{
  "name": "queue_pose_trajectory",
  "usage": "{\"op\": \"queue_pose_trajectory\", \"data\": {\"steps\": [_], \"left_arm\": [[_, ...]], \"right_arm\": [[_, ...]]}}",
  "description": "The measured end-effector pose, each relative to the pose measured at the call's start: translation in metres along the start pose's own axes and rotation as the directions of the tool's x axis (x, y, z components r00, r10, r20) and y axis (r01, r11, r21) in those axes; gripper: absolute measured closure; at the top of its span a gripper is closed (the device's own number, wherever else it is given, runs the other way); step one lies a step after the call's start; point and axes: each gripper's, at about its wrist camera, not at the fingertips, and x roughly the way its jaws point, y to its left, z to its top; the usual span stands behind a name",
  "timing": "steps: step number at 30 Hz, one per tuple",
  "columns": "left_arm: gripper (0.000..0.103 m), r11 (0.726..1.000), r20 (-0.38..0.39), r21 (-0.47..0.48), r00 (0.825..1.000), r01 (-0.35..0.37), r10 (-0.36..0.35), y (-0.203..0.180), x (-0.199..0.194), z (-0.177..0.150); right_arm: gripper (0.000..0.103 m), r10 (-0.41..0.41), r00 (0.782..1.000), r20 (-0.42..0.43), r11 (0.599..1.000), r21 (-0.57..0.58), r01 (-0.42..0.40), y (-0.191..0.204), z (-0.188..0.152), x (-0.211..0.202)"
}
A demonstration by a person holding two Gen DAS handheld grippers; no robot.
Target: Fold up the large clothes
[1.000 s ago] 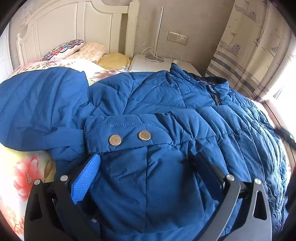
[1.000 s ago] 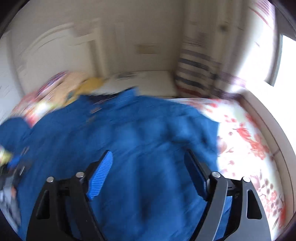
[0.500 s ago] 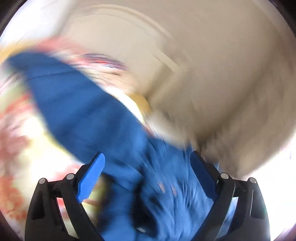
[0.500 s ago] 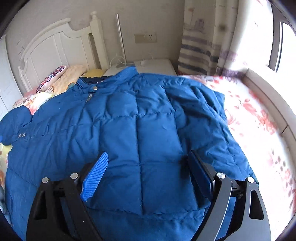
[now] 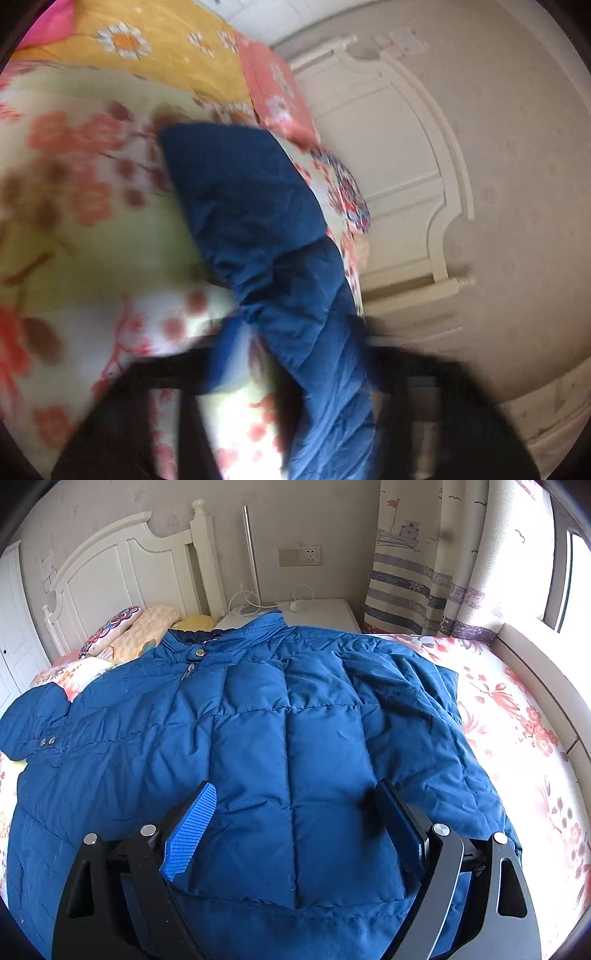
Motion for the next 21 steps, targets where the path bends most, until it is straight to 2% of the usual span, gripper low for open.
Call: {"op": "queue_pose_trajectory", "data": {"steps": [2,3,5,7,8,9,10,11,12,14,15,16,18,19,20,21], "left_arm": [[0.098,0.996,0.06,0.086,0.998,0.015,-0.02,-0.017,-0.018,-0.007],[0.099,0.98,0.094,0.192,0.993,0.046,-0.065,-0.042,-0.033,-0.023],[0.099,0.94,0.087,0.323,0.985,0.113,-0.148,-0.079,-0.05,-0.056],[0.099,0.867,0.013,0.451,0.97,0.21,-0.242,-0.118,-0.061,-0.103],[0.099,0.816,-0.04,0.519,0.961,0.254,-0.273,-0.139,-0.066,-0.13],[0.099,0.751,-0.121,0.582,0.946,0.312,-0.3,-0.158,-0.068,-0.161],[0.099,0.707,-0.182,0.614,0.934,0.351,-0.306,-0.17,-0.066,-0.187],[0.099,0.648,-0.263,0.649,0.917,0.399,-0.301,-0.184,-0.063,-0.221],[0.099,0.597,-0.334,0.673,0.9,0.436,-0.281,-0.193,-0.059,-0.255],[0.098,0.524,-0.436,0.706,0.876,0.476,-0.209,-0.198,-0.047,-0.312],[0.098,0.49,-0.474,0.724,0.866,0.486,-0.159,-0.195,-0.039,-0.344],[0.097,0.468,-0.493,0.737,0.862,0.487,-0.12,-0.191,-0.034,-0.364],[0.095,0.416,-0.532,0.773,0.847,0.48,0.011,-0.175,-0.018,-0.412],[0.09,0.379,-0.542,0.797,0.833,0.47,0.108,-0.165,-0.004,-0.435],[0.084,0.317,-0.524,0.834,0.83,0.453,0.193,-0.157,0.005,-0.454],[0.076,0.251,-0.502,0.858,0.838,0.449,0.216,-0.155,0.005,-0.466]], "right_arm": [[0.02,0.009,1.0,0.006,1.0,0.007,-0.009,-0.002,0.0,-0.001],[0.02,0.012,1.0,0.008,1.0,0.01,-0.013,-0.002,0.0,-0.002],[0.02,0.018,1.0,0.011,1.0,0.017,-0.018,-0.003,0.0,-0.002],[0.02,0.021,1.0,0.013,1.0,0.02,-0.021,-0.003,0.0,-0.002],[0.02,0.023,1.0,0.015,0.999,0.021,-0.024,-0.003,0.0,-0.003],[0.02,0.026,1.0,0.017,0.999,0.023,-0.026,-0.004,0.0,-0.003],[0.02,0.032,0.999,0.02,0.999,0.027,-0.033,-0.005,0.0,-0.003],[0.02,0.036,0.999,0.021,0.999,0.031,-0.037,-0.006,0.0,-0.004],[0.02,0.042,0.999,0.023,0.998,0.039,-0.043,-0.008,0.0,-0.004],[0.02,0.048,0.999,0.023,0.997,0.052,-0.049,-0.009,-0.001,-0.004],[0.02,0.053,0.998,0.023,0.997,0.057,-0.054,-0.01,-0.001,-0.004],[0.02,0.053,0.998,0.024,0.997,0.058,-0.054,-0.01,-0.001,-0.004],[0.02,0.057,0.998,0.024,0.997,0.059,-0.058,-0.01,-0.001,-0.004],[0.02,0.059,0.998,0.025,0.996,0.06,-0.061,-0.01,-0.001,-0.004],[0.02,0.066,0.998,0.026,0.996,0.063,-0.067,-0.01,-0.001,-0.004],[0.02,0.07,0.997,0.026,0.995,0.066,-0.071,-0.011,-0.001,-0.004]]}}
